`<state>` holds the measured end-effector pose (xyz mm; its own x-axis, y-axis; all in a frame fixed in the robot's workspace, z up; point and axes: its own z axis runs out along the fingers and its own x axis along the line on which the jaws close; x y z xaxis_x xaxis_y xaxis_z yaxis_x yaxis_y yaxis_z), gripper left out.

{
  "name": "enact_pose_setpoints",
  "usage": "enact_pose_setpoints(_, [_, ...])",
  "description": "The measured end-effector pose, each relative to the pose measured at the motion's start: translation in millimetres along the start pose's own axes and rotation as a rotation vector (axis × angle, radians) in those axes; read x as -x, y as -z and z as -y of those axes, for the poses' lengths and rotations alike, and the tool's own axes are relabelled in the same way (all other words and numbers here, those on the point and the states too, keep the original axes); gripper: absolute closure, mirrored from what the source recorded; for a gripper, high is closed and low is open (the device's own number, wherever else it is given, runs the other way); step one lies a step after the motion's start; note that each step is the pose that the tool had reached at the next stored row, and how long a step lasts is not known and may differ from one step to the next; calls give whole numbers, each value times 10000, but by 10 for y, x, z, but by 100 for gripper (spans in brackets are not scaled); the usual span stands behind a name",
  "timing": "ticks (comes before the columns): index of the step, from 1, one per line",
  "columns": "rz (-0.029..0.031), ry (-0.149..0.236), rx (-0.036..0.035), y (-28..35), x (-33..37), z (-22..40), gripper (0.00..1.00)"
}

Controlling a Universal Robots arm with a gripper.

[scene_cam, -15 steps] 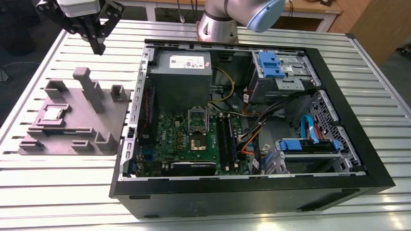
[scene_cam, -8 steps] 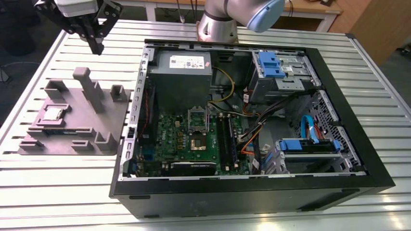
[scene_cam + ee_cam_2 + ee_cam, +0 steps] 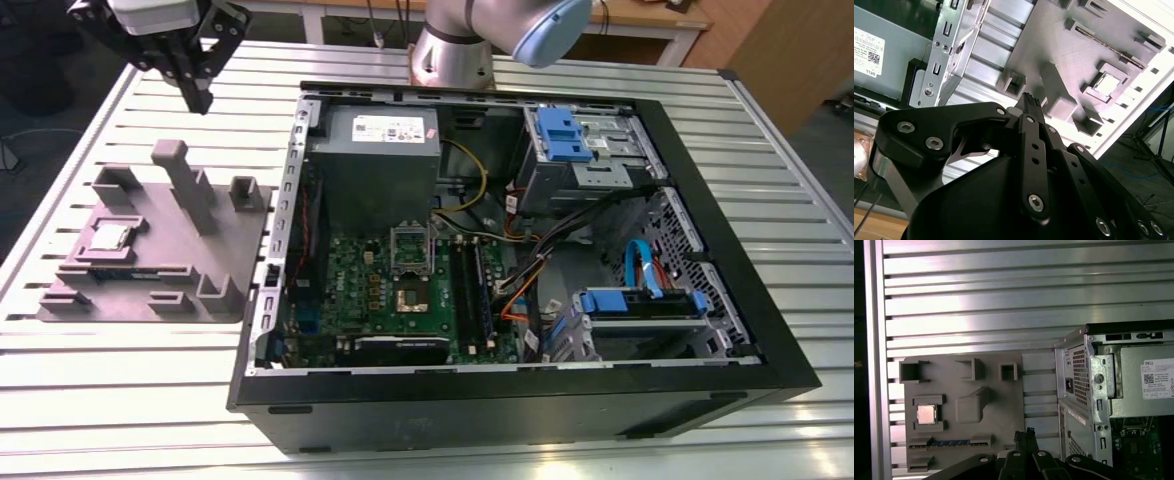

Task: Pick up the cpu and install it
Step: 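Reach for the cpu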

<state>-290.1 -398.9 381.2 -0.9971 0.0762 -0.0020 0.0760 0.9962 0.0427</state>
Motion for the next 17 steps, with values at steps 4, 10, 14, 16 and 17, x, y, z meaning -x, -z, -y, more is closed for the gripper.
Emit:
enact_pose_setpoints(4, [-4,-1,0,-2,-83,6,90])
enact_pose_setpoints(10, [-5,-1,0,-3,-88,7,90])
enact_pose_setpoints(14, [-5,-2,-1,-3,-102,8,90])
enact_pose_setpoints(16, [-5,-1,0,-3,-122,9,90])
enact_pose_setpoints(17, [-5,-1,0,-3,-131,10,90])
